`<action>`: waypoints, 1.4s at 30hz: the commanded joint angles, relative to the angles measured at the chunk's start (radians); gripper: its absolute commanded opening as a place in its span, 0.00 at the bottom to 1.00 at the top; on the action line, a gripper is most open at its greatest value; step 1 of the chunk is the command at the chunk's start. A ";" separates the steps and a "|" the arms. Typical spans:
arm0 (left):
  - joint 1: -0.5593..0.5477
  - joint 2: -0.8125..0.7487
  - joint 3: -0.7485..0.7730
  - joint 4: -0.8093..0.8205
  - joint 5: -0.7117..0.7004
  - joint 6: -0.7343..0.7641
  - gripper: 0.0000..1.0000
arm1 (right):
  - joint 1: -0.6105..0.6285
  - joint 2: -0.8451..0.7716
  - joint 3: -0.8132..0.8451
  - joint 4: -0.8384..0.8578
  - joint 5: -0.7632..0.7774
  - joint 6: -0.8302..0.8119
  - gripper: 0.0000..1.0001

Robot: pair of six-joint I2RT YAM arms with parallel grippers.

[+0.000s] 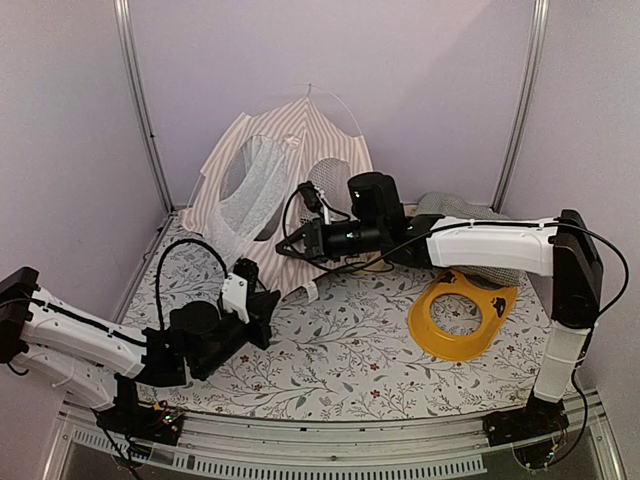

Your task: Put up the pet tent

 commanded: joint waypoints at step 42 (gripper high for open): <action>-0.009 -0.114 -0.073 -0.223 0.251 0.002 0.00 | 0.038 0.009 0.028 0.114 0.345 -0.071 0.00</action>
